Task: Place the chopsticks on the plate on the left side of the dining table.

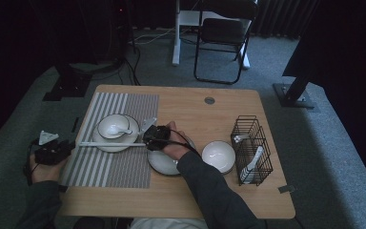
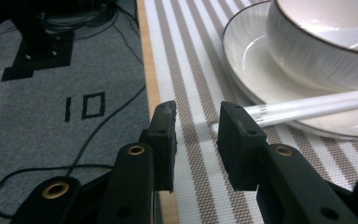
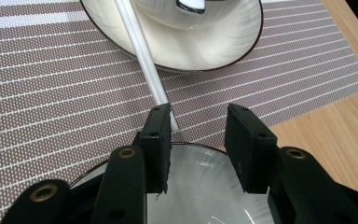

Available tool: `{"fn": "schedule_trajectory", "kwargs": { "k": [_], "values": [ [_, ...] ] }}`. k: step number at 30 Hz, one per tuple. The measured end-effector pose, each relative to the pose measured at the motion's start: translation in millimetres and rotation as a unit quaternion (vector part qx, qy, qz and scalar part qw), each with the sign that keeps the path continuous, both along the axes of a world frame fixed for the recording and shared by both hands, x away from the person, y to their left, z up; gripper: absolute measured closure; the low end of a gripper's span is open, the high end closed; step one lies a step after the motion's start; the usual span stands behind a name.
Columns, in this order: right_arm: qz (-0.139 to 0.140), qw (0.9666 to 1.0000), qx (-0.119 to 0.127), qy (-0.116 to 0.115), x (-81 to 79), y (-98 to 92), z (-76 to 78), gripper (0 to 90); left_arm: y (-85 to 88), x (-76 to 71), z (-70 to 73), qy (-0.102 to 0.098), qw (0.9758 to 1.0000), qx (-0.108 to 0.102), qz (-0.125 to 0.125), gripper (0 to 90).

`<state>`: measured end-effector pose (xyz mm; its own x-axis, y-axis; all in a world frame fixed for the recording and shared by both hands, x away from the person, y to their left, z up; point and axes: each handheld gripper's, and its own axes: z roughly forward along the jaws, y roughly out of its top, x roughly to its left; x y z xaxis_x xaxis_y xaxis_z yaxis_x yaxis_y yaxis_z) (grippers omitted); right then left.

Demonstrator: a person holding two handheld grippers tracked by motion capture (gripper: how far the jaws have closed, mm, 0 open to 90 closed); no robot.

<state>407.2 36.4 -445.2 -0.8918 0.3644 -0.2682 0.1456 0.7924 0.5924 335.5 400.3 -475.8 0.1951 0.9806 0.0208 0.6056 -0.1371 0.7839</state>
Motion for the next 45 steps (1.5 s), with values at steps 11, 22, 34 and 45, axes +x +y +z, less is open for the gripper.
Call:
{"fn": "schedule_trajectory", "kwargs": {
  "k": [11, 22, 34, 45],
  "values": [
    [0.007, 1.0000, 0.005, 0.000, -1.8, 3.6, -1.9, 60.8, -4.5, 6.4, -12.5, 0.022, 0.9996, 0.017, 0.008, 71.0],
    [0.009, 0.9999, 0.008, 0.001, -2.3, 4.0, -1.8, 60.8, -6.6, 11.4, -19.5, 0.032, 0.9994, 0.012, 0.008, 71.2],
    [0.006, 0.9999, 0.009, 0.000, -1.6, 3.6, -2.5, 61.0, -10.0, 11.7, -19.0, 0.030, 0.9995, 0.012, 0.003, 70.9],
    [0.004, 0.9999, 0.010, 0.001, -1.5, 3.0, -2.8, 61.2, -11.2, 10.9, -20.5, 0.030, 0.9995, 0.009, 0.001, 70.2]
  ]
}}
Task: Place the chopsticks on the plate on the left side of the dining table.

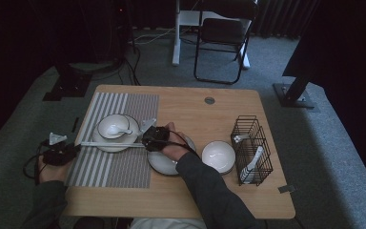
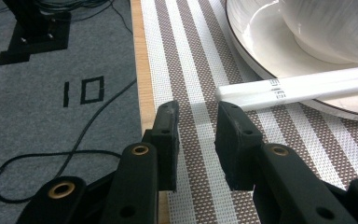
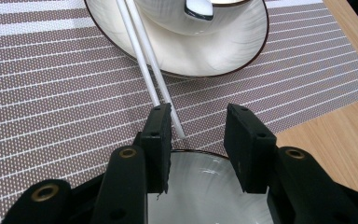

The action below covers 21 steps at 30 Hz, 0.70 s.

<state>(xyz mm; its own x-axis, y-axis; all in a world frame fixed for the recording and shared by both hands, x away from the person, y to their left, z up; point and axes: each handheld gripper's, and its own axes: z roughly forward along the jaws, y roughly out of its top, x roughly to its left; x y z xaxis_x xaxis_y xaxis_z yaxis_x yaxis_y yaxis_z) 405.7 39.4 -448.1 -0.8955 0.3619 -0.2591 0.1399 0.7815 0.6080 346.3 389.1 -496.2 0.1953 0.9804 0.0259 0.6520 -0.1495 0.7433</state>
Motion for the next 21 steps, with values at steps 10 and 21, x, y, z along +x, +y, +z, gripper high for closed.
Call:
{"fn": "schedule_trajectory", "kwargs": {
  "k": [10, 21],
  "values": [
    [-0.001, 1.0000, -0.001, 0.001, 0.0, 0.6, -1.6, 61.2, 1.7, -1.1, -1.1, 0.002, 1.0000, -0.002, 0.001, 69.5],
    [-0.007, 1.0000, 0.004, 0.002, -0.5, -4.0, -1.4, 61.2, 7.4, -8.8, 9.9, -0.020, 0.9997, -0.010, 0.011, 68.8]
  ]
}}
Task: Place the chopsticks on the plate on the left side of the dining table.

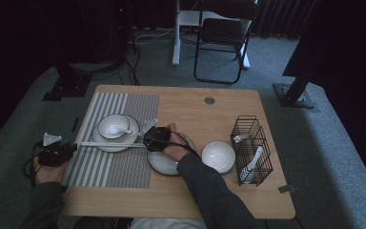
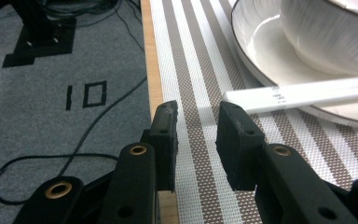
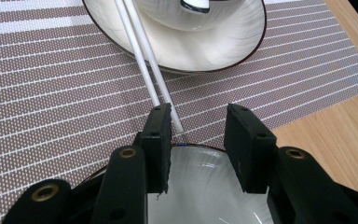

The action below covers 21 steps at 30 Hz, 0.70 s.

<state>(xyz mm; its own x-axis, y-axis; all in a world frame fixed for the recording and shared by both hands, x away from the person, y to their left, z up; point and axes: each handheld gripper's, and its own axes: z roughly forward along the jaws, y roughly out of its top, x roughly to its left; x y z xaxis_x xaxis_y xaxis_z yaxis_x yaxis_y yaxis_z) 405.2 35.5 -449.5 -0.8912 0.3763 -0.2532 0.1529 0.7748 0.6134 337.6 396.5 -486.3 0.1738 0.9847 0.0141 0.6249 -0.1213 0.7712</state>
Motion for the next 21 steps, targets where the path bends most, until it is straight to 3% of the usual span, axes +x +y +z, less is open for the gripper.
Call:
{"fn": "schedule_trajectory", "kwargs": {
  "k": [12, 21],
  "values": [
    [0.000, 0.9999, 0.012, -0.002, -6.3, -3.3, 5.9, 61.0, -7.6, -7.8, 24.3, -0.033, 0.9994, 0.004, -0.010, 68.5],
    [0.000, 0.9998, 0.020, -0.002, -11.2, -7.2, 8.6, 60.9, -19.2, -6.9, 34.7, -0.046, 0.9986, 0.004, -0.026, 68.4]
  ]
}}
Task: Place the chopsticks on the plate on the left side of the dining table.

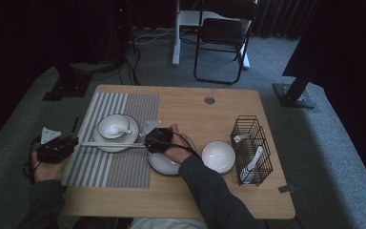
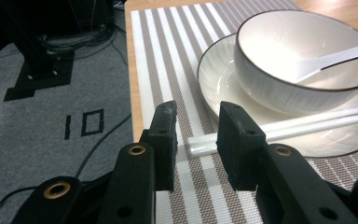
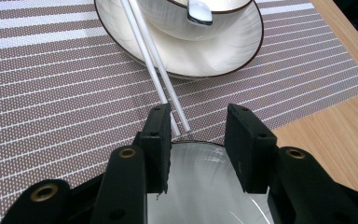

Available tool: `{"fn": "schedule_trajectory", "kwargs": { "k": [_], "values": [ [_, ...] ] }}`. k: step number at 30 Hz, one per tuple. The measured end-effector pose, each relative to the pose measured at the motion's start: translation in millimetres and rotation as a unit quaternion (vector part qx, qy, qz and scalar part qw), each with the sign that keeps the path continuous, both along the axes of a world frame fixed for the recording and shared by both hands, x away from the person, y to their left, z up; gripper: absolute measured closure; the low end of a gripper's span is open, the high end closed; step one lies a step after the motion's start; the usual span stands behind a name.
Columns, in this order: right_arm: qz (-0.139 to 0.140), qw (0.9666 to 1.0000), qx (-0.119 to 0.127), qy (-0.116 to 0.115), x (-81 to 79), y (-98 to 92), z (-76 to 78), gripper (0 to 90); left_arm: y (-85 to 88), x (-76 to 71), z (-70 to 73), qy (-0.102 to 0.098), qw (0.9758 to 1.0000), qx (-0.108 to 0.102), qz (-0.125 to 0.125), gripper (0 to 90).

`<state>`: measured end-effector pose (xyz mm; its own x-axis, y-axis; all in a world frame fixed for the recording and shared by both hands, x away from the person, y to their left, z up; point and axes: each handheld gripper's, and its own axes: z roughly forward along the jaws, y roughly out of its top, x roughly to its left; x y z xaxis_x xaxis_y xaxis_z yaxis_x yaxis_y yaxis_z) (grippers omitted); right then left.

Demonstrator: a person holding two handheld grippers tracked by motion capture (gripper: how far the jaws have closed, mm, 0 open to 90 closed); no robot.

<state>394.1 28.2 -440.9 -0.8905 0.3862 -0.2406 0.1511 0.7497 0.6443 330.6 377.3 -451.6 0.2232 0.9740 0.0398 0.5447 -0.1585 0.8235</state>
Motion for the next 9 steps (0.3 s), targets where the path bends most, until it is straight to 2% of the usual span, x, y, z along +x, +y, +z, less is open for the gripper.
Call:
{"fn": "schedule_trajectory", "kwargs": {
  "k": [9],
  "values": [
    [-0.003, 1.0000, 0.001, 0.002, -1.0, -5.2, -1.2, 60.7, -5.7, 0.7, 2.5, -0.004, 1.0000, 0.000, -0.006, 68.3]
  ]
}}
